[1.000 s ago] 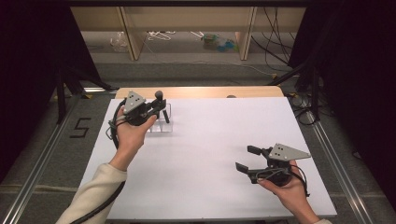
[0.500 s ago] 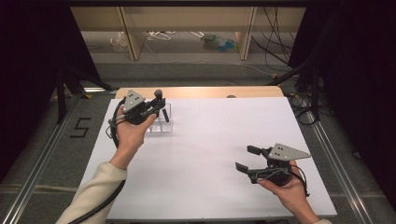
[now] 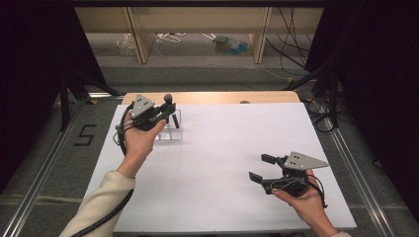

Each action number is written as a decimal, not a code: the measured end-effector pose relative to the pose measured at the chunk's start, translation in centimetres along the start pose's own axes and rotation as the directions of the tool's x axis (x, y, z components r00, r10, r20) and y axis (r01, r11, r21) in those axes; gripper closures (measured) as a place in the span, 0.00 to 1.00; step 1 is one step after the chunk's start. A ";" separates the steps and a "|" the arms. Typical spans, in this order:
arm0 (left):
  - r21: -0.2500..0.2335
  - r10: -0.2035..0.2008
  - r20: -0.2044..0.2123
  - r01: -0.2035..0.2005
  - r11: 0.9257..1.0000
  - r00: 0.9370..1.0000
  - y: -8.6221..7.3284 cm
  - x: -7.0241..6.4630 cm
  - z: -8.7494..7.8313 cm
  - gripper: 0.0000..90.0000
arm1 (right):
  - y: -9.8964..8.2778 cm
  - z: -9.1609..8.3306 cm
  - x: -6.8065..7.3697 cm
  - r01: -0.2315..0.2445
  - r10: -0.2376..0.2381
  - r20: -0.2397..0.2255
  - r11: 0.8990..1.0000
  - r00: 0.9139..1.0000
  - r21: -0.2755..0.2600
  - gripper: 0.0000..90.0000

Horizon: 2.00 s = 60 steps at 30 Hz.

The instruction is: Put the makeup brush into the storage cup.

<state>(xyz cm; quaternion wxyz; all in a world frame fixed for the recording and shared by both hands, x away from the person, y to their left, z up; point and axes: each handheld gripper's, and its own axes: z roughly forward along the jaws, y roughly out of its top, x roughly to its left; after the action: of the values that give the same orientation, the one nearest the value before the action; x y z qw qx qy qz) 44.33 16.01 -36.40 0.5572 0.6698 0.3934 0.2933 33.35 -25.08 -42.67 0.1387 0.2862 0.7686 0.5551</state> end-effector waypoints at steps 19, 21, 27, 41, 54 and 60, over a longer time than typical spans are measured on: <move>-0.006 -0.006 -0.007 0.006 1.000 1.000 0.1 0.2 0.2 0.86 | 0.0 0.1 -0.1 0.020 -0.020 0.005 1.000 1.000 -0.011 0.25; -0.006 -0.005 -0.009 0.005 1.000 1.000 0.1 0.2 0.2 0.86 | 0.0 0.1 -0.1 0.020 -0.019 0.005 1.000 1.000 -0.011 0.25; -0.007 -0.001 -0.015 0.001 1.000 1.000 0.1 0.3 0.2 0.86 | 0.0 0.1 -0.1 0.020 -0.020 0.005 1.000 1.000 -0.011 0.25; -0.012 -0.001 -0.016 0.001 1.000 1.000 0.2 0.4 0.5 0.86 | 0.0 0.1 -0.2 0.019 -0.019 0.004 1.000 1.000 -0.012 0.25; -0.018 -0.001 -0.019 0.001 1.000 1.000 0.3 0.6 0.7 0.86 | 0.0 0.1 -0.1 0.018 -0.018 0.004 1.000 1.000 -0.013 0.25; -0.017 0.004 -0.022 -0.004 1.000 1.000 0.3 0.7 0.8 0.86 | 0.0 0.0 -0.1 0.013 -0.013 0.002 1.000 1.000 -0.009 0.25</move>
<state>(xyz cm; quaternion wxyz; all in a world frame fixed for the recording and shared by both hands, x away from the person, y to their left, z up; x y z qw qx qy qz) 45.42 16.15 -36.29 0.5580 0.6625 0.3957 0.3052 33.46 -25.12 -42.70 0.1443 0.2810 0.7679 0.5573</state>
